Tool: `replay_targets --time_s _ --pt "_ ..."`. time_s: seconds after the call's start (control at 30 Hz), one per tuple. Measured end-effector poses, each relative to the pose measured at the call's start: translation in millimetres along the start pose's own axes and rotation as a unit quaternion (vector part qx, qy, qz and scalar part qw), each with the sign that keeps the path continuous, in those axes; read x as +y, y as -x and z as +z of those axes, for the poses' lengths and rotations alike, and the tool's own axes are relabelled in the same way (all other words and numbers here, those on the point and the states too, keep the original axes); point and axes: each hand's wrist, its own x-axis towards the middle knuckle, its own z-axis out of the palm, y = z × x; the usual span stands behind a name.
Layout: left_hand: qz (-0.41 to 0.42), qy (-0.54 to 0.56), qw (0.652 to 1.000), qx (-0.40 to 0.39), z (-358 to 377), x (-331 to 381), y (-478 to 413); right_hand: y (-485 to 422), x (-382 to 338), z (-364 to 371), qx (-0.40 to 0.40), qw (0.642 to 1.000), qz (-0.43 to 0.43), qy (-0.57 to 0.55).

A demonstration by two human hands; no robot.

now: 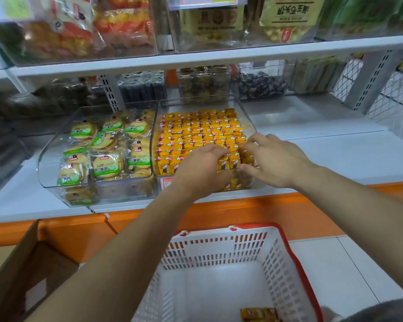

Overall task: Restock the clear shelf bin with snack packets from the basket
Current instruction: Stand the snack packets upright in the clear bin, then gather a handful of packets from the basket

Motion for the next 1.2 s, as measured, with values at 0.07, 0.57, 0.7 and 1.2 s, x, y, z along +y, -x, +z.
replay_targets --time_s 0.07,0.57,0.7,1.2 --pt "-0.005 0.011 1.000 0.010 -14.1 7.5 10.0 10.7 -2.4 -14.0 0.059 0.998 0.013 -0.007" --pt "-0.198 0.155 0.891 -0.378 166.1 -2.4 195.4 150.1 -67.9 210.2 -0.309 0.885 0.107 -0.331" --pt "-0.229 0.163 0.840 -0.464 235.3 -14.3 227.4 176.6 -81.6 287.0 -0.393 0.847 0.171 -0.315" --pt "-0.195 0.256 0.765 -0.557 335.4 -9.4 254.9 167.0 -92.8 347.6 -0.520 0.840 0.047 -0.146"
